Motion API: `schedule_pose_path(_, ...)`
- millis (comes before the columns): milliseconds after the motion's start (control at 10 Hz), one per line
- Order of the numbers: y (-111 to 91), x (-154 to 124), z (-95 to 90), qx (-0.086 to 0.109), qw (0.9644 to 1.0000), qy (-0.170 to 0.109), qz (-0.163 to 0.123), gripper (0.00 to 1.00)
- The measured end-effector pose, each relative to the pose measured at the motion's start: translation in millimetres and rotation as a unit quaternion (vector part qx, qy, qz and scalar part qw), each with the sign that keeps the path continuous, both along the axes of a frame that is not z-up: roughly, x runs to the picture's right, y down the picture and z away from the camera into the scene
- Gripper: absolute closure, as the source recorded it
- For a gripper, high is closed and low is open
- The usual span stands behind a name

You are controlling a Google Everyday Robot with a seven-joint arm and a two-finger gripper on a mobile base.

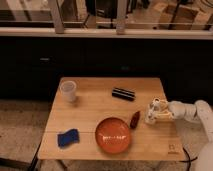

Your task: Stand the bottle upright

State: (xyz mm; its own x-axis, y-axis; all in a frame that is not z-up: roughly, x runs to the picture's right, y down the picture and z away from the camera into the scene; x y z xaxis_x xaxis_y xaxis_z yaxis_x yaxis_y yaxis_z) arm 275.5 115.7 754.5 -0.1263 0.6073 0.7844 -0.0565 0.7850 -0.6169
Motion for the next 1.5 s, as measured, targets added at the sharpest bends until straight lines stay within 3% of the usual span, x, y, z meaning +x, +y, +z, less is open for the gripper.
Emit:
schedule_pose_path(600,5,2,3.2,0.004,0.9999,0.008,-0.013,1.00)
schedule_pose_path(700,18,3,12.8,0.016,0.9980,0.034,-0.051,1.00)
schedule_pose_path(1000,32,1,21.1,0.046,0.9901,0.080,-0.106,1.00)
schedule_pose_path(1500,27,-3,16.9,0.042,0.9900,0.081,-0.108,1.00)
